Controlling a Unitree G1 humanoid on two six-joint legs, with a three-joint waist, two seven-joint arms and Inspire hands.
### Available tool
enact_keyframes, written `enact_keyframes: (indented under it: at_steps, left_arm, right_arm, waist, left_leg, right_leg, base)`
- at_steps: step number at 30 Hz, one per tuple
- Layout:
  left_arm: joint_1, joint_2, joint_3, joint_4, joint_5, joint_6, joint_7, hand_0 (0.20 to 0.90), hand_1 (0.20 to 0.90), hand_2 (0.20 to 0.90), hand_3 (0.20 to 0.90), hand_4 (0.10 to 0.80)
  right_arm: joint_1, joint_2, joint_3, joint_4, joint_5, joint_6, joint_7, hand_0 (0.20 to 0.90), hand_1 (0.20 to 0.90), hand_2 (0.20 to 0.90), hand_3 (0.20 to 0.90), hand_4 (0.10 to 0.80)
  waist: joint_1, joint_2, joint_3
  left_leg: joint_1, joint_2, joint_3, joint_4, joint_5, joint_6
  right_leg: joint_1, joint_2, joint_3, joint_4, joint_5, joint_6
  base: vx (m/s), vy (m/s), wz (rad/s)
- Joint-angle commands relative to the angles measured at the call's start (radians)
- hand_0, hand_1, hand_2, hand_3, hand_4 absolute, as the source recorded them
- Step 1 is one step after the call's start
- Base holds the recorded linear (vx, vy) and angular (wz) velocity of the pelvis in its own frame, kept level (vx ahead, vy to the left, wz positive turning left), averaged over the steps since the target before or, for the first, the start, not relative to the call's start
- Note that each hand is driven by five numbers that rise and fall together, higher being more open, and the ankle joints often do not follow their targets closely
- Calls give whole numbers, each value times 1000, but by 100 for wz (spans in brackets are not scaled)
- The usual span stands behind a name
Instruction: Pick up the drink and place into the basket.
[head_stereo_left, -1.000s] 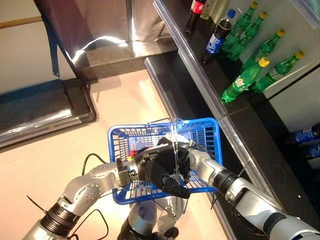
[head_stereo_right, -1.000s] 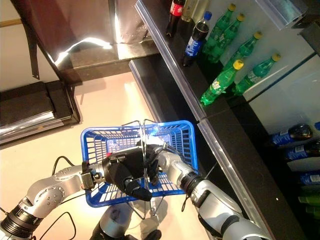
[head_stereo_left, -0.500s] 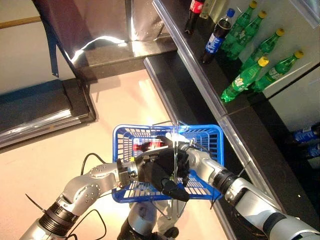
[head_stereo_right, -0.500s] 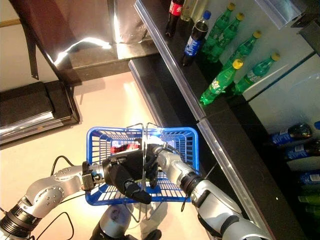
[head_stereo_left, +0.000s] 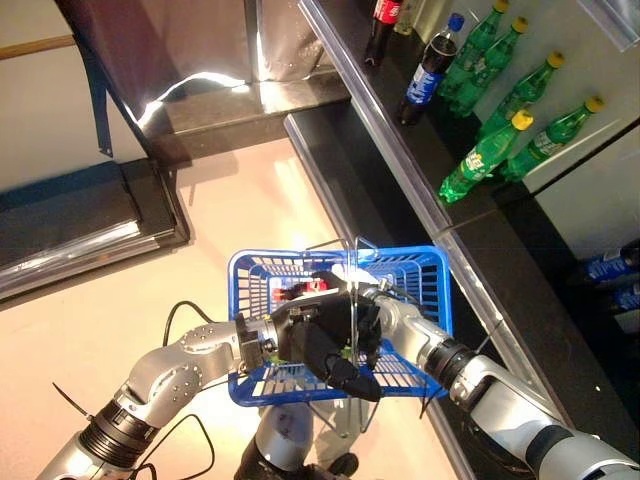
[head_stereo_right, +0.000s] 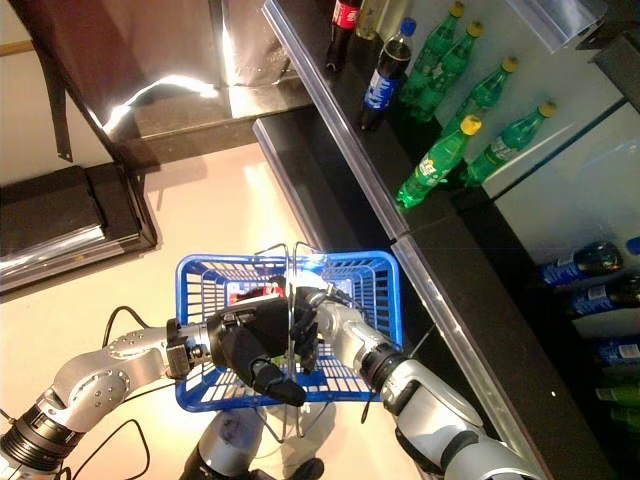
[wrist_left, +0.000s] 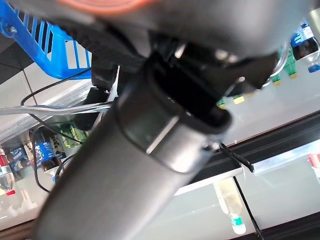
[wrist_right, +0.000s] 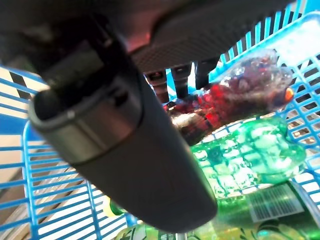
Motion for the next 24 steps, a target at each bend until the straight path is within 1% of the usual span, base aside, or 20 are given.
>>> enact_keyframes:
  at_steps: [1,5,10,14,18,20,23,24]
  left_arm:
    - [-62,-283,25,-311,-221,-289,-142,300,300,300,200,100]
    - [-49,-280,63,-298,-209,-323,-98,300,300,300,200,100]
    - [-20,-295,107,-277,-177,-352,-27,300,300,300,200,100]
    - [15,-308,153,-252,-145,-379,48,300,300,300,200,100]
    - [48,-319,196,-230,-119,-417,123,300,300,300,200,100]
    - [69,-323,224,-209,-91,-464,196,300,300,300,200,100]
    - [89,-321,252,-169,-69,-513,256,300,300,300,200,100]
    - [103,-323,267,-148,-48,-534,291,300,300,300,200,100]
  right_arm:
    - [51,10,10,-37,49,-13,-90,900,900,900,900,800]
    - [88,-17,-14,-84,67,-20,-102,900,900,900,900,800]
    - [140,-39,-41,-139,108,-36,-133,900,900,900,900,800]
    - [213,-66,-80,-220,152,-65,-165,900,900,900,900,800]
    - [290,-81,-121,-269,183,-134,-203,900,900,900,900,800]
    - [338,-97,-153,-317,206,-184,-222,900,900,900,900,800]
    - [398,-122,-188,-368,224,-247,-246,900,900,900,900,800]
    - [431,-131,-208,-387,243,-277,-273,900,900,900,900,800]
  waist:
    - [-37,15,-365]
    - [-54,20,-365]
    - [-81,22,-366]
    - [-111,28,-364]
    - [-140,35,-360]
    - [-168,39,-359]
    - [-198,46,-356]
    - [-214,49,-354]
  left_leg:
    - [108,51,4,-53,-83,3]
    - [113,56,22,-53,-87,3]
    - [115,60,43,-53,-89,6]
    - [132,67,69,-53,-101,7]
    - [146,73,98,-53,-110,11]
    - [153,77,127,-53,-117,12]
    - [159,84,159,-53,-122,13]
    - [162,88,174,-53,-124,14]
  right_leg:
    - [-38,-14,-3,16,85,-10]
    - [-42,-17,12,15,86,-8]
    - [-46,-21,25,13,89,-5]
    - [-48,-26,50,16,85,-2]
    - [-52,-32,80,13,87,4]
    - [-55,-37,107,4,91,11]
    - [-62,-44,131,4,92,18]
    - [-66,-47,143,4,92,21]
  base:
    - [1,15,-5]
    - [2,12,-15]
    - [18,27,-12]
    - [58,57,-25]
    - [58,60,-36]
    - [61,72,-32]
    - [62,66,-49]
    - [57,70,-48]
